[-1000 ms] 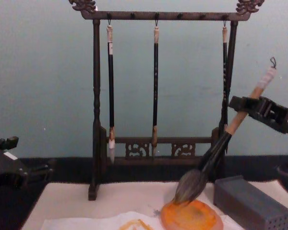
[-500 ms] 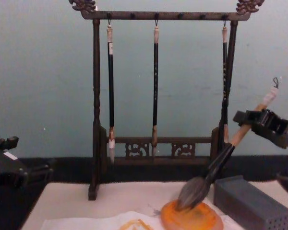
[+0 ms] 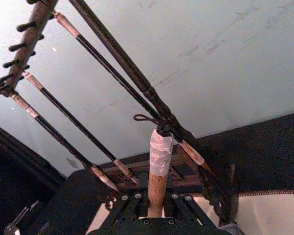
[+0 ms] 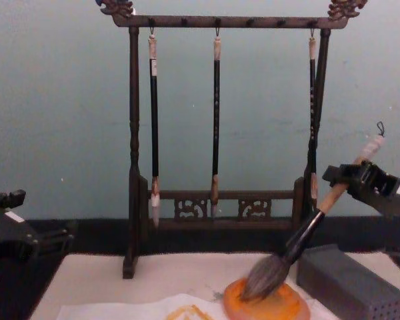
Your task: Pick up the brush from the inkstone, write on the paper, then place the brush back to its original position.
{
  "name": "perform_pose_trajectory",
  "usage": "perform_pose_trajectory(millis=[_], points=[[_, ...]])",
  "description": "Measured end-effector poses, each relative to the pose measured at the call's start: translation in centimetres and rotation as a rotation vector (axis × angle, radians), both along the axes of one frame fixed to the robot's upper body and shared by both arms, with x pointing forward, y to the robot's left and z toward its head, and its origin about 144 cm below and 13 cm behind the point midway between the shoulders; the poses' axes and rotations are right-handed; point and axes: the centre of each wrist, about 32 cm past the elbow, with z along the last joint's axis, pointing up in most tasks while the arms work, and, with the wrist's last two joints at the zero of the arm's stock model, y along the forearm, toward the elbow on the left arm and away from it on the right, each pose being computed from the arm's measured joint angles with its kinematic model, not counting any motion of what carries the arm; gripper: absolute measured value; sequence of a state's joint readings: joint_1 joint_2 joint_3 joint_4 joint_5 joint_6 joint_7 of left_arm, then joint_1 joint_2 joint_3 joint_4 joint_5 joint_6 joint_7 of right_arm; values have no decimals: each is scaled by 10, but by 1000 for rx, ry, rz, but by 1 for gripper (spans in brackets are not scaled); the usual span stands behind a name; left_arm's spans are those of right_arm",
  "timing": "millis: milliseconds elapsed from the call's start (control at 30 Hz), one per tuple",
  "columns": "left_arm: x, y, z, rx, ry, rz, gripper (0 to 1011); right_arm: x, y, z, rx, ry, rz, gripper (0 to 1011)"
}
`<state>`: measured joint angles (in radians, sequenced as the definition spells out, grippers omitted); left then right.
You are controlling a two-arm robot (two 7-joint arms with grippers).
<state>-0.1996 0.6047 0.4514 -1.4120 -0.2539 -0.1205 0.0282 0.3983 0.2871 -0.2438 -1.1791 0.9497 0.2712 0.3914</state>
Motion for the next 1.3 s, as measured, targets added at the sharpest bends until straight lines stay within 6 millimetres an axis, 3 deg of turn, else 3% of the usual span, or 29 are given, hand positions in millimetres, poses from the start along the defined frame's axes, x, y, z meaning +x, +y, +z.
perform_pose_trajectory(millis=[1300], points=[[0, 0, 0, 0, 0, 0, 1001, 4, -1, -11, 22, 87, -31, 169]])
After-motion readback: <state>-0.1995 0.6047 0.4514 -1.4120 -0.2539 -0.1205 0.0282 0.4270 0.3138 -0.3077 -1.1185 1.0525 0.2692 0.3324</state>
